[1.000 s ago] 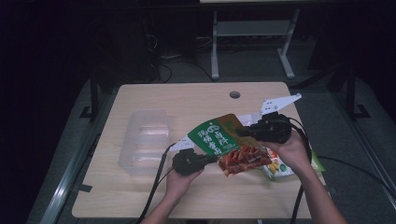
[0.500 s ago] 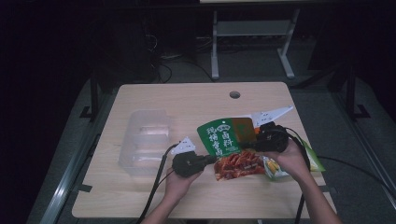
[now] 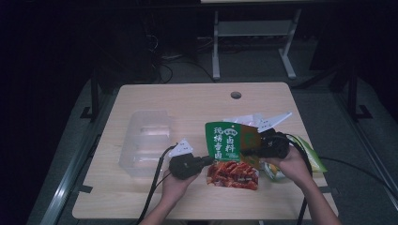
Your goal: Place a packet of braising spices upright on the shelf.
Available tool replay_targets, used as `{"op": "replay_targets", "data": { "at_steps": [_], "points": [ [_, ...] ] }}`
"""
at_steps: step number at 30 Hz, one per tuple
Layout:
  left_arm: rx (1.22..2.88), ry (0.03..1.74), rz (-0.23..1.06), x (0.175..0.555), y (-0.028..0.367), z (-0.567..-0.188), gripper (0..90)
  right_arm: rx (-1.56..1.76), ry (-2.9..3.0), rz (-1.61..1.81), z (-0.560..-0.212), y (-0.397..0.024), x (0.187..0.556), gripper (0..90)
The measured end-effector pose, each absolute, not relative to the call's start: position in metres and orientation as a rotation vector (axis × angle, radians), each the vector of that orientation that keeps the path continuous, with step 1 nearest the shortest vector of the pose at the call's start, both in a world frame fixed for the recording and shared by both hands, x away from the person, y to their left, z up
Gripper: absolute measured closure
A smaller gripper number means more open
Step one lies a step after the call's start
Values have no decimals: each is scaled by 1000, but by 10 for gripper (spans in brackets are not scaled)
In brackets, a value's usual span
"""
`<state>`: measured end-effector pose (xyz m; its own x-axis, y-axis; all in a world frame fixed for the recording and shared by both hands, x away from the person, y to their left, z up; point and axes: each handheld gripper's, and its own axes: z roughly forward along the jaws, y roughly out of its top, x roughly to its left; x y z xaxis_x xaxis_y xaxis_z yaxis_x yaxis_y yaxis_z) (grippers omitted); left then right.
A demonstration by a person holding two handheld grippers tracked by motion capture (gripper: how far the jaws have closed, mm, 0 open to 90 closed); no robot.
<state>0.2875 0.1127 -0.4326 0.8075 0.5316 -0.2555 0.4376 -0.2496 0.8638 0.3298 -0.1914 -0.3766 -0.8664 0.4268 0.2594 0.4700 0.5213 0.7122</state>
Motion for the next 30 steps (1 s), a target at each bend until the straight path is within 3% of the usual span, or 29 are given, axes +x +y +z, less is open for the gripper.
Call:
{"op": "replay_targets", "data": {
  "at_steps": [3, 5, 10, 16, 23, 30],
  "points": [
    [1902, 723, 125, 283, 114, -431, 807, -788, -2690, -1309, -374, -191, 326, 891],
    [1909, 736, 125, 279, 116, -431, 700, -794, -2687, -1316, -371, -190, 322, 892],
    [1925, 720, 116, 268, 123, -427, 642, -781, -2691, -1350, -362, -188, 315, 893],
    [1963, 693, 157, 249, 127, -424, 489, -775, -2713, -1384, -354, -183, 308, 894],
    [2006, 672, 159, 235, 140, -426, 374, -774, -2740, -1392, -346, -174, 310, 895],
    [2017, 631, 144, 224, 143, -428, 323, -778, -2734, -1429, -334, -169, 310, 895]
  ]
}}
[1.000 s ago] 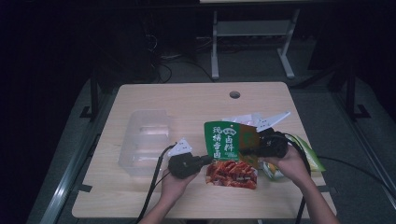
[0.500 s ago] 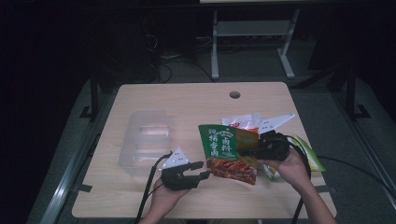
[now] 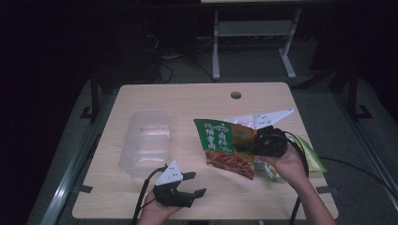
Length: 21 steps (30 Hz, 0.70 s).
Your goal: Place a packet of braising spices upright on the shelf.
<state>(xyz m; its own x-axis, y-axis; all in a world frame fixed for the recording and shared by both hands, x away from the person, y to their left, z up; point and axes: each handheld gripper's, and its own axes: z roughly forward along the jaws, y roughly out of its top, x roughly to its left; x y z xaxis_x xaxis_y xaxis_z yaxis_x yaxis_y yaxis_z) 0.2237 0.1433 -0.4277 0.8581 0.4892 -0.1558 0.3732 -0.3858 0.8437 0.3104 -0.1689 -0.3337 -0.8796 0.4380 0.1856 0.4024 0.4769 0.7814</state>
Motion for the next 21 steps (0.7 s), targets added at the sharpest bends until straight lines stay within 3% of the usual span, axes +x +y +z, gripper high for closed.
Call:
{"op": "replay_targets", "data": {
  "at_steps": [9, 21],
  "points": [
    [1997, 663, 109, 228, 151, -437, 247, 758, 2651, 1419, -321, -162, 317, 895],
    [1998, 654, 172, 223, 149, -436, 232, 724, 2663, 1397, -308, -142, 330, 894]
  ]
}}
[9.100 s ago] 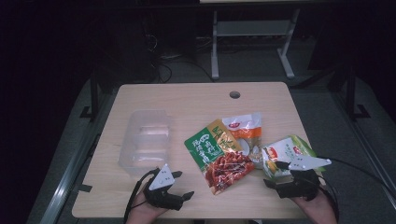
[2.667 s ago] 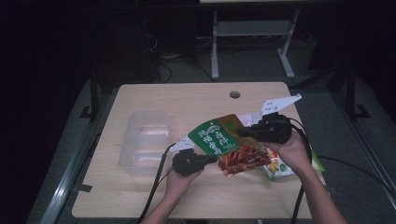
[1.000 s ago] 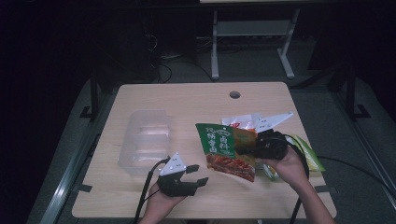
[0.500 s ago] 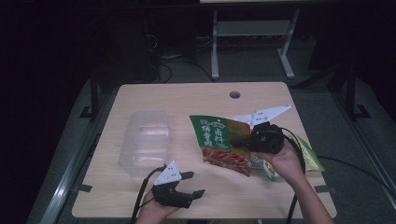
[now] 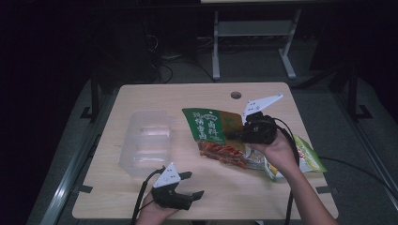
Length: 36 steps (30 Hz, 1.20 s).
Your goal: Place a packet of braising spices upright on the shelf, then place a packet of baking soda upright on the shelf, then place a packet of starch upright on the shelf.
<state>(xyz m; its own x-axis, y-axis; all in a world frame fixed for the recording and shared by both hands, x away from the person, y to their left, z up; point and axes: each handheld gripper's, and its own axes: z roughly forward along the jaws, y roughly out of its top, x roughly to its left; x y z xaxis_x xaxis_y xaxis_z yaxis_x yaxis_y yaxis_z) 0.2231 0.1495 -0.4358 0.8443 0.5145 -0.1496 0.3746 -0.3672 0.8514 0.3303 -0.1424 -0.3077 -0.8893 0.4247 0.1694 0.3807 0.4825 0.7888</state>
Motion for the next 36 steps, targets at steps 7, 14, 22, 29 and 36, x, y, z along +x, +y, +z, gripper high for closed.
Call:
{"op": "replay_targets", "data": {
  "at_steps": [7, 14, 22, 29, 36],
  "points": [
    [2006, 640, 172, 222, 149, -435, 232, 705, 2665, 1401, -302, -136, 335, 895],
    [2014, 635, 162, 222, 148, -436, 236, 704, 2656, 1396, -293, -130, 339, 895],
    [2027, 626, 158, 223, 150, -435, 227, 661, 2667, 1385, -283, -112, 348, 895],
    [2010, 626, 165, 223, 148, -435, 227, 652, 2654, 1422, -276, -98, 357, 895],
    [2021, 625, 171, 223, 151, -434, 227, 633, 2651, 1443, -267, -76, 372, 895]
  ]
}}
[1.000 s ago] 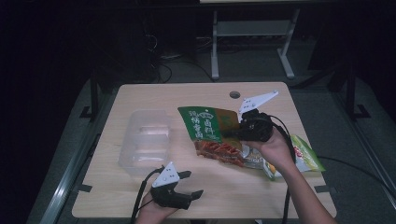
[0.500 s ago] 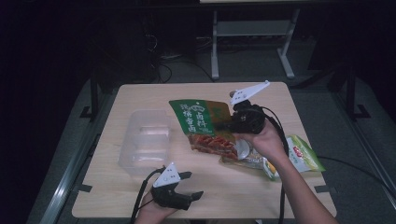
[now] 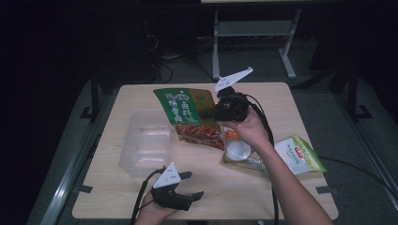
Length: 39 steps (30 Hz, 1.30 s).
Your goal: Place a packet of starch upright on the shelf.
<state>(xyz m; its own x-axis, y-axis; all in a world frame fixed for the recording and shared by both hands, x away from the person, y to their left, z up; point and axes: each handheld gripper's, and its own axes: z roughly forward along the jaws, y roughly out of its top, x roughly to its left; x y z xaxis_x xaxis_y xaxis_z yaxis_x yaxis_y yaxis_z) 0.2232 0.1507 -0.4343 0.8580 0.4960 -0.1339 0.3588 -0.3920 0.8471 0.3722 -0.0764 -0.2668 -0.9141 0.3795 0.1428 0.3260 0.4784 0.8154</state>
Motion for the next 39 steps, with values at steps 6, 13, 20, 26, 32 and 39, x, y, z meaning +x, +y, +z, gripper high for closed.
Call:
{"op": "replay_targets", "data": {
  "at_steps": [6, 13, 20, 26, 32, 39],
  "points": [
    [2017, 624, 173, 223, 150, -433, 227, 622, 2658, 1464, -264, -59, 384, 896],
    [2013, 622, 166, 223, 148, -433, 227, 610, 2659, 1496, -261, -36, 393, 896],
    [2035, 600, 165, 222, 143, -436, 226, 591, 2669, 1515, -260, -13, 400, 896],
    [2031, 607, 156, 221, 142, -437, 226, 565, 2679, 1538, -260, 7, 401, 896],
    [2029, 592, 168, 222, 143, -438, 225, 544, 2693, 1547, -264, 25, 402, 896],
    [2035, 595, 175, 222, 144, -438, 225, 552, 2704, 1569, -271, 40, 402, 896]
  ]
}}
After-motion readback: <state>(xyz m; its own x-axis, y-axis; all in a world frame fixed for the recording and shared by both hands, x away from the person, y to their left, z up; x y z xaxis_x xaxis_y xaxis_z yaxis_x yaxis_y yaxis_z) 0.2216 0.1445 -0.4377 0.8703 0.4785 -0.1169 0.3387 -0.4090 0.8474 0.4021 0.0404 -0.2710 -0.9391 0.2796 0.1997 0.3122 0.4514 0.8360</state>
